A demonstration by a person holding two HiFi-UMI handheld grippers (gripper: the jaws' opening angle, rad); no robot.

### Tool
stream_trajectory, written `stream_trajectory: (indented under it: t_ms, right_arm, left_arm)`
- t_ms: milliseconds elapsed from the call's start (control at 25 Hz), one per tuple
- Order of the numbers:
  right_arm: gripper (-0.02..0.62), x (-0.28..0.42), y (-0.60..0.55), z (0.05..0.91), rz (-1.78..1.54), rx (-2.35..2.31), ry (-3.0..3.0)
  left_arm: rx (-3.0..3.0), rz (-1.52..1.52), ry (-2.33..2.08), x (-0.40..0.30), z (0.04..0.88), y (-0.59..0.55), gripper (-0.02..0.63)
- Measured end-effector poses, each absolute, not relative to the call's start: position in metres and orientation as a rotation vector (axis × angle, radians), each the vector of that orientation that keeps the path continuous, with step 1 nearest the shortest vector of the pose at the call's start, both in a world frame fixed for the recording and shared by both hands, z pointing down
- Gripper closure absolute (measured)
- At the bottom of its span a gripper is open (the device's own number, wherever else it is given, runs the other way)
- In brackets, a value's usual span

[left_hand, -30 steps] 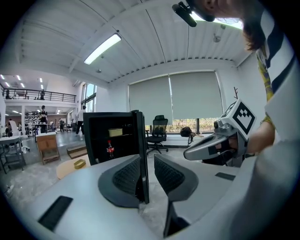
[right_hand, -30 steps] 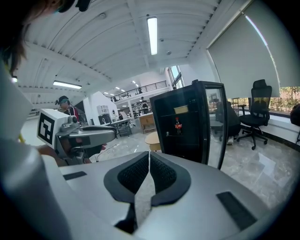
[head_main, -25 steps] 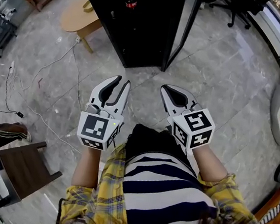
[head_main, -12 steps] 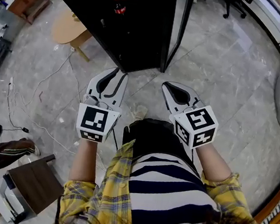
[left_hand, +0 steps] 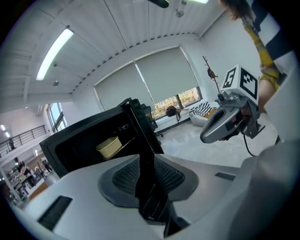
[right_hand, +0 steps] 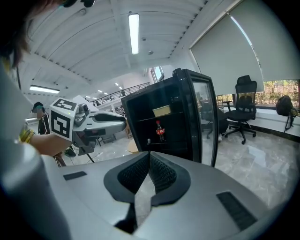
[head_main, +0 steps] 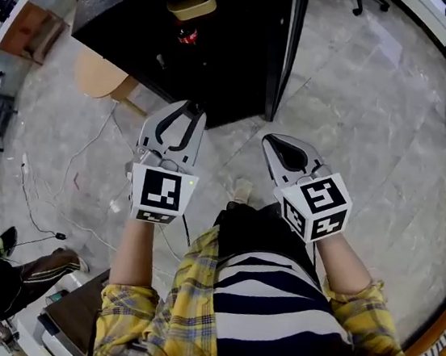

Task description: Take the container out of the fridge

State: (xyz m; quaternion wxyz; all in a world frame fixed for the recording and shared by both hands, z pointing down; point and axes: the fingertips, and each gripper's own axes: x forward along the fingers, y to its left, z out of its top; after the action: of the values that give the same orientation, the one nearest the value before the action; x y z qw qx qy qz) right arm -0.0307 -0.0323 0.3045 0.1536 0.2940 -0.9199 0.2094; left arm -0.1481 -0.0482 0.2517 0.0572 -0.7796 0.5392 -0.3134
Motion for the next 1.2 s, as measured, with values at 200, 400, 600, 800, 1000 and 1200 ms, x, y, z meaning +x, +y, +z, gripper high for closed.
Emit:
stream_trajectory:
  t_ms: [200,400,600,800,1000,1200]
  right_arm:
    - [0.566,-0.048,-0.055,0.307,0.618,0.881,-2.627]
    - [0.566,-0.062,-0.065,0.309,0.615,0.881,-2.62]
    - [0.566,-0.068,-0.07,0.316,0.648,0.913,-2.602]
    - [0.566,-0.073,-0.071,0.326,0.667,0.926,-2.599]
    - [0.566,-0.076,-0.074,0.333,0.707,0.946,-2.592]
    - [0.566,-0.082,-0.073,0.353,0.75,0.933,-2.573]
  left_arm:
    - [-2.269,-1.077,1.513,-0.168,0.25,-0.086,0.517]
    - [-2.181,-1.145,1.391,-0.179,0.243,-0.119,0.515]
    - [-2.145,-1.16,1.346,-0.188,0.237,-0.151,0.514]
    - [-2.101,-1.165,1.344,-0.195,0.235,-0.177,0.514]
    - [-2.082,-1.101,1.374,-0.196,0.224,-0.201,0.5]
    - [-2.044,-1.144,1.338,-0.195,0.23,-0.218,0.494]
